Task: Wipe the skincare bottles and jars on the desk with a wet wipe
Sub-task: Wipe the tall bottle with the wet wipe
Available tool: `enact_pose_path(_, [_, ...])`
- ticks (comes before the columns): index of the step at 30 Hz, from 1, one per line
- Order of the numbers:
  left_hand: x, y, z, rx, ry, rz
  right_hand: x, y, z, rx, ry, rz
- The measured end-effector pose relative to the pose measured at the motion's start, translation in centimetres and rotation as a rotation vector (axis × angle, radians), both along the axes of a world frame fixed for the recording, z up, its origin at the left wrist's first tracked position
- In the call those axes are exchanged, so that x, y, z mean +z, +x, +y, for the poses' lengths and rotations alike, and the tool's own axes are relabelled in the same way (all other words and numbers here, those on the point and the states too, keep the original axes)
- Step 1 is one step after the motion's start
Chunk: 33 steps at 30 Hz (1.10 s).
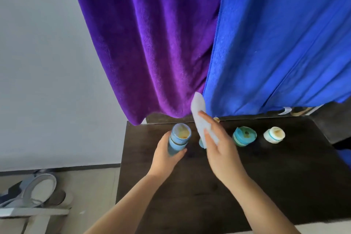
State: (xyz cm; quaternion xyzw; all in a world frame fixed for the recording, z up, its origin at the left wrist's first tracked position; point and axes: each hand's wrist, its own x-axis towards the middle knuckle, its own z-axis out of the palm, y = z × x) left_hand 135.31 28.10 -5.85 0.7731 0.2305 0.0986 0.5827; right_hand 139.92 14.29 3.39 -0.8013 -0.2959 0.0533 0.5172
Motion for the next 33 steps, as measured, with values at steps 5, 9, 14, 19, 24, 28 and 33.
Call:
enact_pose_path(5, [4.9, -1.6, -1.2, -0.144, -0.054, -0.213, 0.8, 0.0, -0.2, 0.406, -0.521, -0.397])
enact_pose_path(9, [7.3, -2.4, -0.9, -0.247, 0.009, -0.199, 4.8, 1.6, -0.4, 0.322, -0.368, -0.357])
enact_pose_path(14, [9.2, -2.9, -1.0, -0.269, 0.007, -0.191, 4.6, 1.0, 1.7, 0.276, -0.33, -0.569])
enact_pose_path(19, [9.3, -3.4, -1.6, -0.284, -0.041, -0.192, 3.3, 0.1, 1.3, 0.115, -0.031, -0.82])
enact_pose_path(24, [10.2, -2.9, -2.0, -0.319, -0.109, -0.196, 4.2, -0.7, 2.2, -0.062, 0.26, -0.392])
enact_pose_path(28, [10.9, -2.7, -1.7, -0.357, -0.181, -0.222, 5.9, -0.4, 3.4, -0.215, 0.525, 0.422])
enact_pose_path(33, [12.8, -2.7, -0.3, -0.511, -0.323, -0.2, 6.2, -0.2, 1.9, 0.032, 0.442, 0.512])
